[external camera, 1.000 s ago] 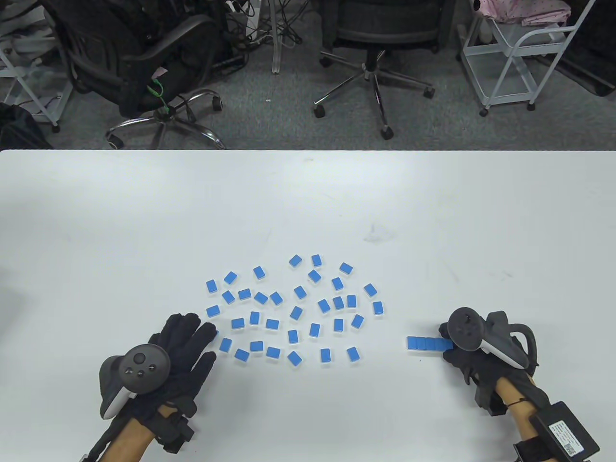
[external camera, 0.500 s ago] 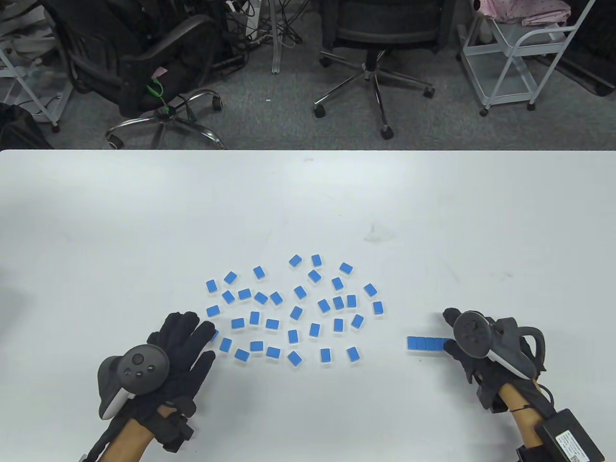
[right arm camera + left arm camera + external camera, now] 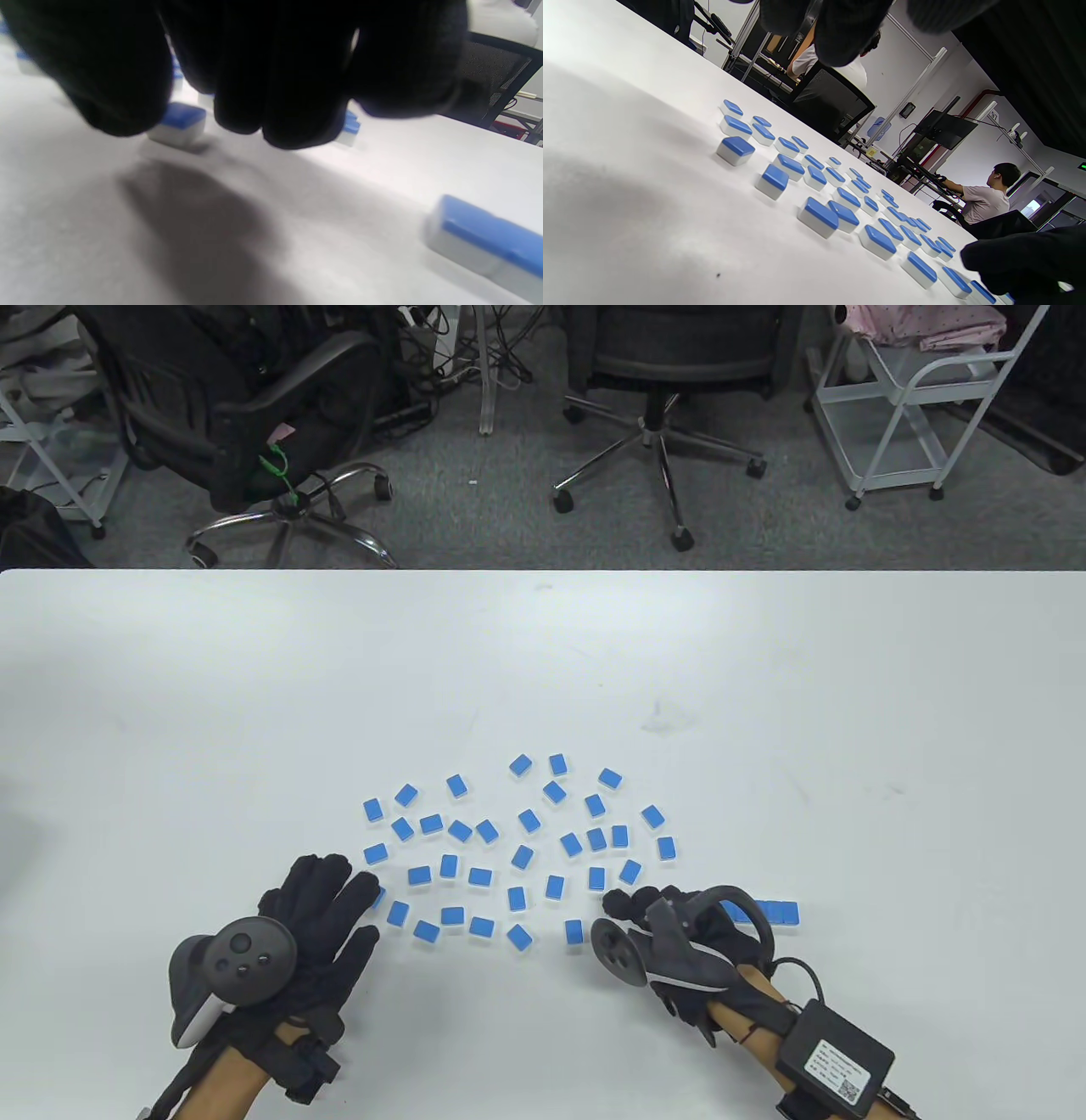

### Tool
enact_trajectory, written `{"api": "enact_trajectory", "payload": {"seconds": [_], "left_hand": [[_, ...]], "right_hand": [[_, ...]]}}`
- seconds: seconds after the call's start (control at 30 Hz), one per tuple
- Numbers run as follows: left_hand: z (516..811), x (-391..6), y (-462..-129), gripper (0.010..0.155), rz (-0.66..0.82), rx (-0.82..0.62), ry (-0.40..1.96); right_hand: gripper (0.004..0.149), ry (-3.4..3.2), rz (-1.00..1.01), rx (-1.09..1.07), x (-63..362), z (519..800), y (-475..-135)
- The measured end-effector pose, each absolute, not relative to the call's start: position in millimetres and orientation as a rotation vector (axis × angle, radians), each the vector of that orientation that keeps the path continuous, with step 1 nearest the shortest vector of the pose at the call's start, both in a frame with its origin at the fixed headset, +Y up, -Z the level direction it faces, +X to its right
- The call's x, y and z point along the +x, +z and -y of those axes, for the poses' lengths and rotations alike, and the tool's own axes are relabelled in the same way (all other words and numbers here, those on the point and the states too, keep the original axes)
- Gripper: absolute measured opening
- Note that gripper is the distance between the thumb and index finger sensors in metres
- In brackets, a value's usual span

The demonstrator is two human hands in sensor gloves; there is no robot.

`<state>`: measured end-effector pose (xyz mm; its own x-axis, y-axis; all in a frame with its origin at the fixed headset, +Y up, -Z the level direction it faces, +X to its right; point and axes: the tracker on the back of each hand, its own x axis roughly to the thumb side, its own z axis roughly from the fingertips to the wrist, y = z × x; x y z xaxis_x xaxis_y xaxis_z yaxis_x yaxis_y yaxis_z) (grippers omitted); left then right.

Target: Build mahjong tile wall

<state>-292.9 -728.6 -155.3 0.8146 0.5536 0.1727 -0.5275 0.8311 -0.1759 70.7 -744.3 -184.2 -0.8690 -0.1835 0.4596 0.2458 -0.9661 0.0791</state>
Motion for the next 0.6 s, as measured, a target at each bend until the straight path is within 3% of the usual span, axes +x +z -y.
{"api": "enact_trajectory", "payload": {"seconds": [0.1,0.43,0.6], "left_hand": [[728.6,-294.2,-155.5,0.066,0.222,-0.121,0.575],[731.6,-291.9,-154.0,0.066,0.227,-0.142,0.584],[729.8,-291.1,-151.7,0.067,0.223,-0.131,0.592]], "right_hand": [[0.056,-2.843,0.210,-0.678,67.5,749.2,-186.3],[0.058,-2.783,0.259,-0.722,83.2,749.7,-180.5],[0.057,-2.988,0.005,-0.574,131.2,711.3,-184.7]]}}
